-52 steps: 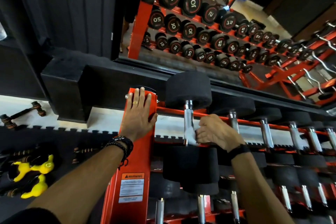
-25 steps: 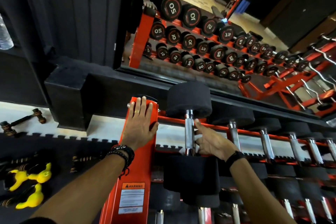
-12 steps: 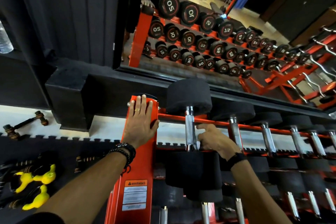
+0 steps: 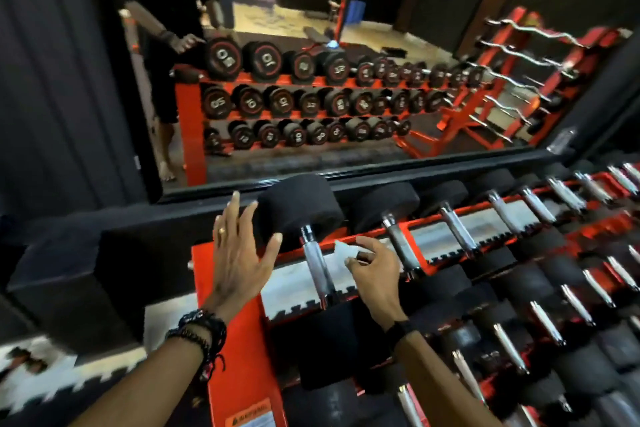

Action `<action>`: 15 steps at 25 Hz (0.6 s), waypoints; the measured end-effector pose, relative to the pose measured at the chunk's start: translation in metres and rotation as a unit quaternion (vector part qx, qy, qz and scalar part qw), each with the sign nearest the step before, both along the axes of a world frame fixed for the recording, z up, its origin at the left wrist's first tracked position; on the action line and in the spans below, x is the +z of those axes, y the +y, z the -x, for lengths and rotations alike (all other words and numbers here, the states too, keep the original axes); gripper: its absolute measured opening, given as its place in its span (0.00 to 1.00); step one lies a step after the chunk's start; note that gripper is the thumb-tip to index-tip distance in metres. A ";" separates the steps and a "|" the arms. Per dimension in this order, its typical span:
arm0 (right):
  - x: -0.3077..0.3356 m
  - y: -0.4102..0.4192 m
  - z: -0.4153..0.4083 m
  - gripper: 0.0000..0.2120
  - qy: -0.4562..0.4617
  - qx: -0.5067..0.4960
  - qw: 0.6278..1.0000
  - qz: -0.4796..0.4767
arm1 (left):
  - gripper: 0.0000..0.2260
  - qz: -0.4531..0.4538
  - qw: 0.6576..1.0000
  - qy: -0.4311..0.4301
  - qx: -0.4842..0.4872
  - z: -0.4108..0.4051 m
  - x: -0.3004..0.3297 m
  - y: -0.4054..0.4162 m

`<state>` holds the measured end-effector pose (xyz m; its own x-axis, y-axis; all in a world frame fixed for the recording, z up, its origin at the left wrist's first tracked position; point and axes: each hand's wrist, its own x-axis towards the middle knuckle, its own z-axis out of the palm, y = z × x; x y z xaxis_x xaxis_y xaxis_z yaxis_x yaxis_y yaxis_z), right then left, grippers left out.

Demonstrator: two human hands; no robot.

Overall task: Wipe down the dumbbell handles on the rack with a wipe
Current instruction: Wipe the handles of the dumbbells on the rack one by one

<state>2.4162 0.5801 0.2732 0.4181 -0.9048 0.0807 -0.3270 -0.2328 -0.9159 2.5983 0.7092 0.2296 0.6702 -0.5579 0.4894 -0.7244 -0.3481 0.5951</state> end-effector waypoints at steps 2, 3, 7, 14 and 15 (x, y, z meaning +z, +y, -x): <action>-0.002 -0.003 0.003 0.13 -0.024 -0.042 0.999 -0.010 | 0.27 0.013 0.997 -0.053 -0.060 -0.004 0.035 -0.033; -0.004 -0.005 0.006 0.10 -0.030 -0.065 0.997 -0.016 | 0.25 -0.005 0.992 -0.083 -0.096 -0.008 0.050 -0.051; -0.014 -0.006 0.010 0.06 -0.072 -0.161 0.983 -0.054 | 0.22 -0.153 0.931 -0.187 -0.274 -0.022 0.083 -0.115; -0.018 -0.014 0.008 0.06 -0.099 -0.226 0.968 -0.038 | 0.24 -0.220 0.896 -0.241 -0.302 -0.027 0.080 -0.139; -0.017 -0.016 0.007 0.06 -0.096 -0.222 0.970 -0.029 | 0.26 -0.221 0.897 -0.235 -0.303 -0.027 0.081 -0.139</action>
<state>2.4090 0.5642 0.2562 -0.0311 -0.9976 0.0611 -0.2060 -0.0534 -0.9771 2.6251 0.5701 0.3108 -0.0433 -0.9591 0.2799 -0.9949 0.0669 0.0756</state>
